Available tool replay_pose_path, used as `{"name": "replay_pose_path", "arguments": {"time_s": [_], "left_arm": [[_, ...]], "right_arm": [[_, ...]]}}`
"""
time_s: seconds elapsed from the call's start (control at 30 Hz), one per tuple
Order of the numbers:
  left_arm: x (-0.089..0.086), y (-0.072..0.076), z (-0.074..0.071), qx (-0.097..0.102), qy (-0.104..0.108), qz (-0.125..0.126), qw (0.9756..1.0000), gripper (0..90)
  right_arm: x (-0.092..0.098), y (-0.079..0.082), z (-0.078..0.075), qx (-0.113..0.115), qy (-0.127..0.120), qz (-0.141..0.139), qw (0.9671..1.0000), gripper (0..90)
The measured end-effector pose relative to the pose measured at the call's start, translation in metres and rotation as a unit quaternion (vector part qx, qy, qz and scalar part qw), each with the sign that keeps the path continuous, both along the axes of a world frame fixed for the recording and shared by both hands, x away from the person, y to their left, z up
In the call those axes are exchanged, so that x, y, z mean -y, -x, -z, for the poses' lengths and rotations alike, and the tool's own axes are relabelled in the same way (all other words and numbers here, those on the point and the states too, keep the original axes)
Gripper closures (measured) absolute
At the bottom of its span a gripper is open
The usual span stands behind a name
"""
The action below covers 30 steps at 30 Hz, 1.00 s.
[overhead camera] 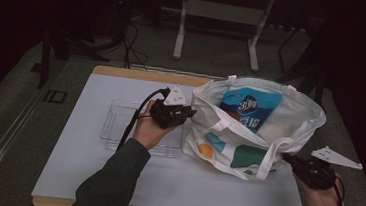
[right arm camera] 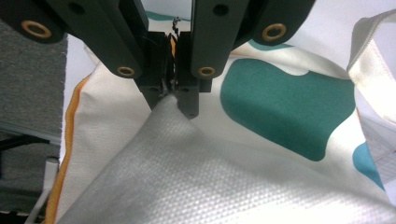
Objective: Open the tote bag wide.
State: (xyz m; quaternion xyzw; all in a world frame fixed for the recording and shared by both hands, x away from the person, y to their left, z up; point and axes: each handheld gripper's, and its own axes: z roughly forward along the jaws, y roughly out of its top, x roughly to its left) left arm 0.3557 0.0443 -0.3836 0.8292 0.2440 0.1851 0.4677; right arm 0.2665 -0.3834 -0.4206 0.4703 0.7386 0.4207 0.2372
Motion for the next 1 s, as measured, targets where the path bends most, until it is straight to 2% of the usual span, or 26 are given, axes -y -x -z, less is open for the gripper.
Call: {"name": "replay_pose_path", "arguments": {"time_s": [0.1,0.37,0.5,0.7,1.0], "left_arm": [[0.002,0.001,0.005,-0.007,-0.008,0.007,0.9999,83.8],[0.003,0.001,0.019,-0.024,-0.018,0.012,0.9995,83.9],[0.005,0.001,0.024,-0.03,-0.025,0.014,0.9991,83.9],[0.012,-0.001,0.035,-0.044,-0.04,0.014,0.9981,83.8],[0.02,-0.004,0.049,-0.068,-0.051,0.021,0.9962,84.0]], "right_arm": [[-0.002,0.0,0.008,-0.013,0.008,-0.009,0.9998,86.9],[-0.003,0.001,0.024,-0.032,0.003,-0.015,0.9993,86.9],[-0.002,0.001,0.029,-0.037,0.004,-0.015,0.9992,86.8],[-0.003,0.0,0.041,-0.057,0.014,-0.013,0.9982,86.8],[-0.001,-0.004,0.058,-0.084,0.005,-0.016,0.9963,87.0]]}}
